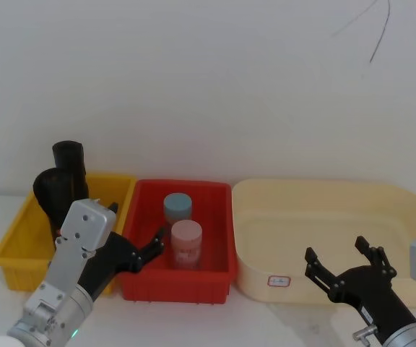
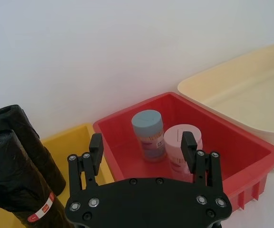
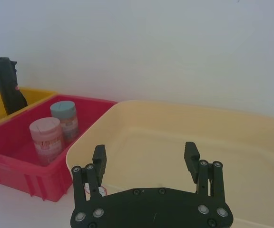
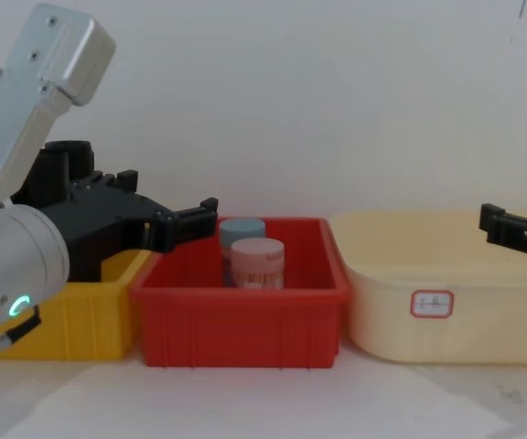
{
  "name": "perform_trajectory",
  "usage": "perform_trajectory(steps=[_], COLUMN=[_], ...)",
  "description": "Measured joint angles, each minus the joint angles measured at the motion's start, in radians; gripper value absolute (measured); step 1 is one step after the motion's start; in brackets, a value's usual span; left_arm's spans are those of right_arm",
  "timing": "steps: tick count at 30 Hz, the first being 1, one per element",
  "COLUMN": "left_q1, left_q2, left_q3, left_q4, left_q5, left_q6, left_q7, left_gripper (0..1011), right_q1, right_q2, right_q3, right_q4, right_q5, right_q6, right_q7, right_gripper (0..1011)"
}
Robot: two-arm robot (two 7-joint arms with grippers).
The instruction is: Pick up the garbage bag with the one hand and transfer it to the other hand.
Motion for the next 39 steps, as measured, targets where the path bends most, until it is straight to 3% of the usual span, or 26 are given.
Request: perform_trajectory(steps=[39], left_q1=[0.0], left_q2=[0.0], left_q3=[0.0], left_q4=[0.0], left_q5=[0.0], left_q6=[0.0], left_q7=[0.0], left_gripper=[1001], right_q1=[0.0], right_q2=[0.0], right_q3=[0.0], right_q4=[0.0], right_q5=[0.0], right_q6=[0.0], right_q7=[0.0], right_gripper=[1001])
